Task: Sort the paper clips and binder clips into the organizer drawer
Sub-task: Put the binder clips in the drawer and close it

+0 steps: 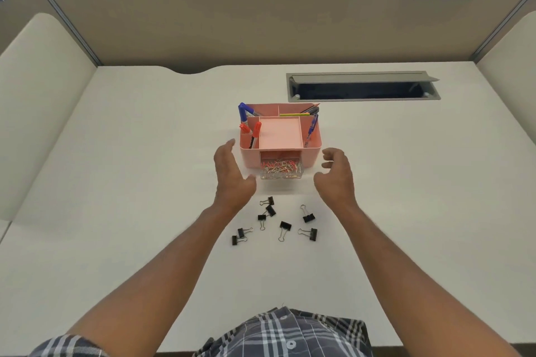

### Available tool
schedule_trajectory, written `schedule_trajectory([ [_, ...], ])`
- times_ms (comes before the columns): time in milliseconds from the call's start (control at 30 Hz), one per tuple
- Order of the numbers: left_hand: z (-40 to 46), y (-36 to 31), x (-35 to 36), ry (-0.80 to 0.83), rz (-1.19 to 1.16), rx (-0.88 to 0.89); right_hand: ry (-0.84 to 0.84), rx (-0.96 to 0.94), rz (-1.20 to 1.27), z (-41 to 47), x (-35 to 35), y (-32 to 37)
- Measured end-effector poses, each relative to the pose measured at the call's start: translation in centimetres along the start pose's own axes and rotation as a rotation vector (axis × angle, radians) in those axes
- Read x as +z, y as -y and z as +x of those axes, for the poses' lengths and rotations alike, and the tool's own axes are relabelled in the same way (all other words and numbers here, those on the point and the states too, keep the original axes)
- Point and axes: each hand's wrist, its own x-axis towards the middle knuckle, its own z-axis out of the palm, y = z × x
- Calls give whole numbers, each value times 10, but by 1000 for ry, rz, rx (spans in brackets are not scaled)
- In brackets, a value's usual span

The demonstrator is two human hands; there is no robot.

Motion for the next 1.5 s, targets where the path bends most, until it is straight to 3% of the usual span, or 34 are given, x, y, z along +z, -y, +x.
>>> schedule_trajectory([
  [167,11,10,3,237,5,-138,266,14,-11,9,5,-11],
  [333,22,15,8,263,-45,-90,334,-84,50,16,4,-3],
  [533,25,10,18,123,-129,-60,182,-16,31,22,17,1],
  [800,28,-7,30,-94,-94,-154,-33,82,19,34,38,5],
  [1167,22,-7,34,-172,-9,-186,-136,151,-30,23,49,-4],
  [1267,12,4,35,-193,94,-266,-150,-18,-203,-2,55,-13],
  [1400,-9,16,37,-83,148,-228,113,-306,-510,-12,68,-15],
  [1500,-19,21,37,-32,152,-199,182,-372,-615,-5,72,-11],
])
